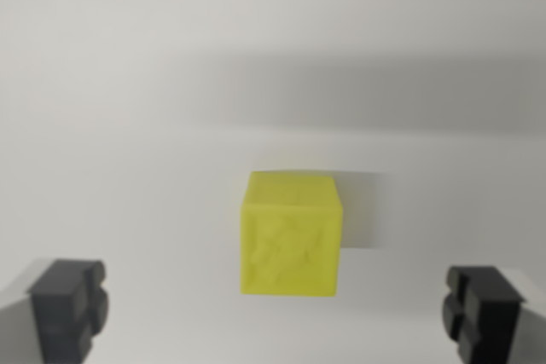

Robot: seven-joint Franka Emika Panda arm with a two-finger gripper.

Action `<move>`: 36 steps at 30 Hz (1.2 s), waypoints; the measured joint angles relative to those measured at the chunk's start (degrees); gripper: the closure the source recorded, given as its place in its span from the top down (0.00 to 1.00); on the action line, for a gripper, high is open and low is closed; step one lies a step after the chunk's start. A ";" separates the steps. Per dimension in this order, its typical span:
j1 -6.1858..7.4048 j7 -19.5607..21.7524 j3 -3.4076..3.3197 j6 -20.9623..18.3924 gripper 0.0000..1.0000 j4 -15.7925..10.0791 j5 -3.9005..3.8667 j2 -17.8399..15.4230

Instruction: Pick yellow cube

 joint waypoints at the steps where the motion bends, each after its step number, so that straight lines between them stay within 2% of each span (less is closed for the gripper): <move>1: -0.01 -0.01 0.00 0.53 1.00 -0.37 0.00 0.09; 21: -0.18 -0.35 0.00 11.23 1.00 -7.19 0.09 3.06; 36: -0.27 -0.87 0.00 19.83 1.00 -11.30 0.55 6.83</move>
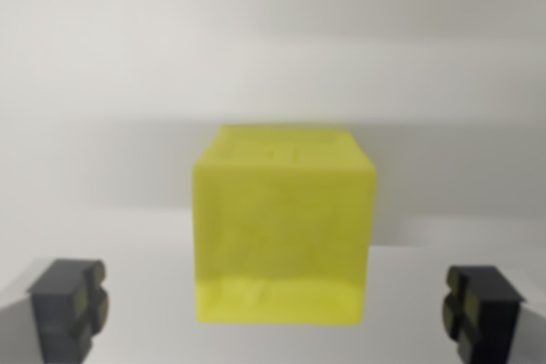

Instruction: Pick yellow cube

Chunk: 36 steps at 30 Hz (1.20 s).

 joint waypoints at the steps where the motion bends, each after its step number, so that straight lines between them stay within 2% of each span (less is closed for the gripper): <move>1: 0.00 -0.05 0.00 0.54 1.00 -0.22 0.05 0.27; 6: -0.01 -0.30 0.01 2.62 1.00 -1.09 0.31 1.33; 13: 0.07 -0.78 0.06 4.92 1.00 -0.67 0.95 4.08; 26: 0.36 -2.49 0.24 9.61 1.00 0.89 3.18 10.25; 30: 0.57 -2.93 0.17 9.99 1.00 1.05 3.73 10.76; 36: 0.76 -3.17 0.04 10.00 1.00 1.05 4.06 10.78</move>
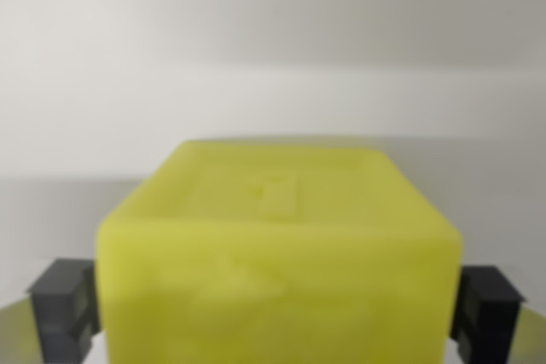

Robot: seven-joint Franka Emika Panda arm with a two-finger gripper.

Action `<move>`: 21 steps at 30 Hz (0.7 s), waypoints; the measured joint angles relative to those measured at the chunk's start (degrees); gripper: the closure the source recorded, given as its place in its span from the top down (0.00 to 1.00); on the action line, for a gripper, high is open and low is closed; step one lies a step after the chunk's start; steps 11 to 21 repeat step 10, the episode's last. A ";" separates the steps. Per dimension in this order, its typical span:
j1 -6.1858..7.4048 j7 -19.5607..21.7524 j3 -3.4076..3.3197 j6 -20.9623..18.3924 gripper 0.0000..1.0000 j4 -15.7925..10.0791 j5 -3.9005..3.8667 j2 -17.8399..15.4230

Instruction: Pick yellow cube

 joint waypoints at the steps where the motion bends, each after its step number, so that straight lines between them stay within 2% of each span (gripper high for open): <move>1: 0.02 -0.02 -0.01 0.00 1.00 0.00 0.03 0.00; 5: 0.05 -0.07 -0.02 0.00 1.00 0.00 0.09 0.00; 6: 0.08 -0.11 -0.04 0.00 0.00 0.01 0.15 0.00; 21: 0.08 -0.11 -0.04 0.00 0.00 0.01 0.15 0.00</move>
